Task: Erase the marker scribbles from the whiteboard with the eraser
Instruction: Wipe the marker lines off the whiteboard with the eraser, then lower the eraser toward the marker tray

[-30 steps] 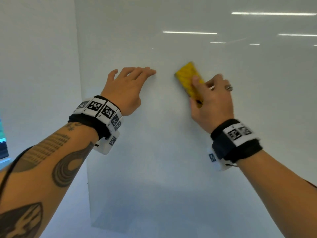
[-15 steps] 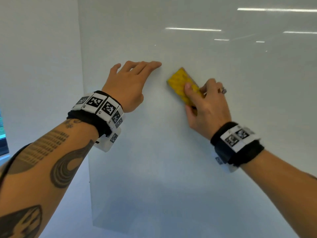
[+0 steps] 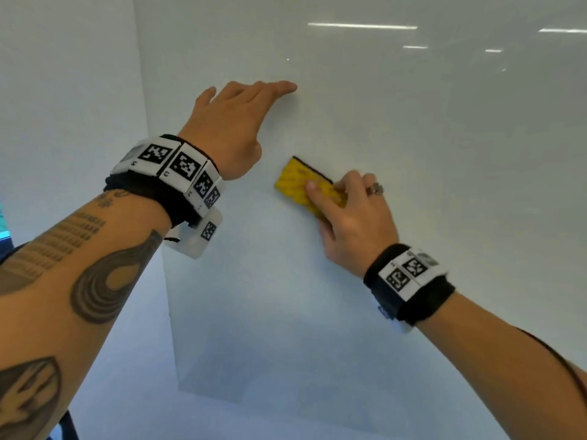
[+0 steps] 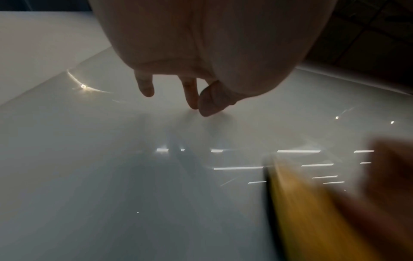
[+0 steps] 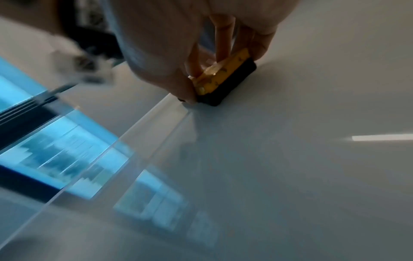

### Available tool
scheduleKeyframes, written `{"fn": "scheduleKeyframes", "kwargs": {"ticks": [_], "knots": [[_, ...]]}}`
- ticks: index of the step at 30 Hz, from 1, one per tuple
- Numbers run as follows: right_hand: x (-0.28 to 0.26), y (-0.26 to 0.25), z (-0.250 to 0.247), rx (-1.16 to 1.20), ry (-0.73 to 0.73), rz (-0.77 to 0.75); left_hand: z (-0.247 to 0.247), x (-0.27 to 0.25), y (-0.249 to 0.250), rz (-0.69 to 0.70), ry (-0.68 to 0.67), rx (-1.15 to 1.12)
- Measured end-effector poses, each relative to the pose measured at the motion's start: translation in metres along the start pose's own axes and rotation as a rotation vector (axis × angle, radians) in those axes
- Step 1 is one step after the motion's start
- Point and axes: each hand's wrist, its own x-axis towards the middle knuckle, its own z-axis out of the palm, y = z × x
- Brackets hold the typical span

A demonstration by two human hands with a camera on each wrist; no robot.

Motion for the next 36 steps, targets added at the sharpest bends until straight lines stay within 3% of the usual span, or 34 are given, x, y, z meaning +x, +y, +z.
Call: {"fn": "scheduleKeyframes", "kwargs": {"ticks": [3,6,9,12,16,20,22,24,30,36], "knots": [[-0.071,-0.034,0.016,0.031,-0.234,-0.109,0.003,-0.006,-0.001,0.008,-0.047,-0.03],[-0.124,-0.053,0.013,0.103,-0.426,-0.05,0.016,-0.03,0.003,0.07,0.013,-0.06],[-0.161,-0.061,-0.004,0.318,-0.507,0.25,0.041,-0.079,0.022,0.093,0.004,-0.223],[-0.185,-0.059,-0.029,0.662,-0.574,0.634,0.069,-0.139,0.054,0.063,-0.211,-0.374],[-0.202,-0.048,-0.062,1.093,-0.511,1.071,0.104,-0.193,0.095,-0.004,-0.444,-0.522],[-0.224,-0.045,-0.089,1.576,-0.328,1.407,0.132,-0.213,0.134,-0.238,-0.441,-0.914],[-0.231,-0.046,-0.099,1.769,-0.239,1.525,0.142,-0.216,0.157,-0.275,-0.482,-1.022],[-0.237,-0.047,-0.106,1.89,-0.164,1.542,0.15,-0.217,0.179,-0.237,-0.565,-1.047],[-0.26,-0.035,-0.118,1.735,-0.05,1.591,0.17,-0.217,0.221,-0.186,-0.613,-1.048],[-0.297,-0.013,-0.129,1.504,-0.205,1.615,0.189,-0.222,0.229,-0.24,-0.638,-0.994]]}}
